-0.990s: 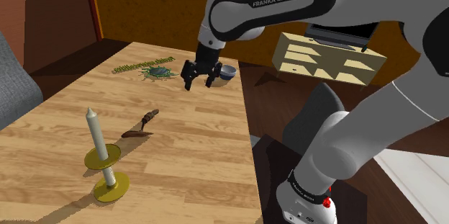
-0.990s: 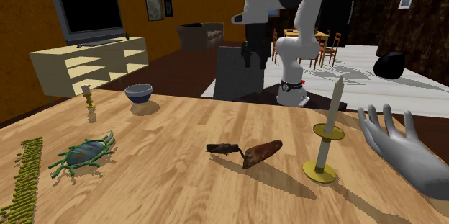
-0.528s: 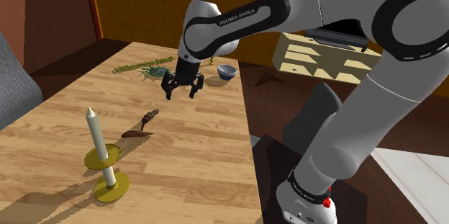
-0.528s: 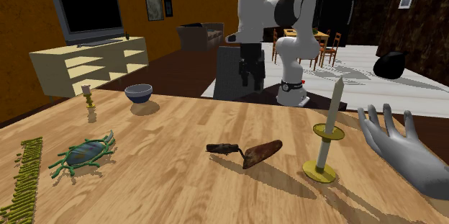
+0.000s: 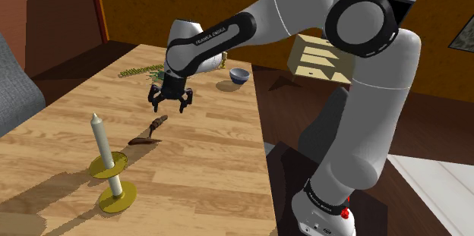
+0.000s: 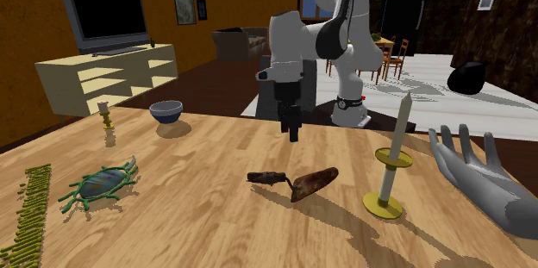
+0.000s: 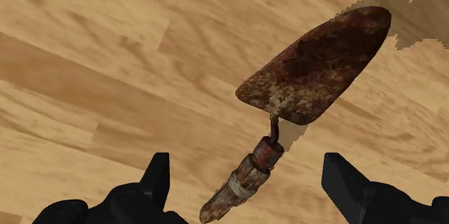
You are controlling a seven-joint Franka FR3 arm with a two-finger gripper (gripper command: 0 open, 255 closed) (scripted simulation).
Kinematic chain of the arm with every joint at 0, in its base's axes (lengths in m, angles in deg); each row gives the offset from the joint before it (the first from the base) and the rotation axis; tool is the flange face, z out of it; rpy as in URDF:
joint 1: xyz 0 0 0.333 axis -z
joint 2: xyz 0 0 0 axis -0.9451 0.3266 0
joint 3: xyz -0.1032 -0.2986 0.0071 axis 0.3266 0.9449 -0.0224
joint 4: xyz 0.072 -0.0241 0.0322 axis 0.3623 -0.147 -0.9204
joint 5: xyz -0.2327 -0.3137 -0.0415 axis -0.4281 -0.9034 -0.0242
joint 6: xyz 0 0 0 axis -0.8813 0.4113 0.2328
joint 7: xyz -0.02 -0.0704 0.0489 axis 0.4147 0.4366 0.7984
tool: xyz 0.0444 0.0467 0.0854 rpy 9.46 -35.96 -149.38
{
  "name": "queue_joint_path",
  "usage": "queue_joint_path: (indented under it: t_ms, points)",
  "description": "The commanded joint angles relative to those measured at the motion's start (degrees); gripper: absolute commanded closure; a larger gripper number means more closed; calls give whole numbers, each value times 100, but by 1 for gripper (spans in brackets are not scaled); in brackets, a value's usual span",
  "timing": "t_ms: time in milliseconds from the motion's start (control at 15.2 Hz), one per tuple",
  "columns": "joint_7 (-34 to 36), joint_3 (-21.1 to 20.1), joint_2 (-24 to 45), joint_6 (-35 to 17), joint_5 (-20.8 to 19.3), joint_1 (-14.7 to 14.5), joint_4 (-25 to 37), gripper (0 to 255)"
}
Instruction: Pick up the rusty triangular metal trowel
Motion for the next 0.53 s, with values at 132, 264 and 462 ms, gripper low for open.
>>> queue_joint_path:
  t_ms: [132, 264, 462]
  points:
    - [548, 104, 909, -165, -121, -160, 740, 0]
    - [784, 174, 1370, -186, -154, -246, 1179, 0]
    - [906, 222, 1688, -241, -167, -301, 1442, 0]
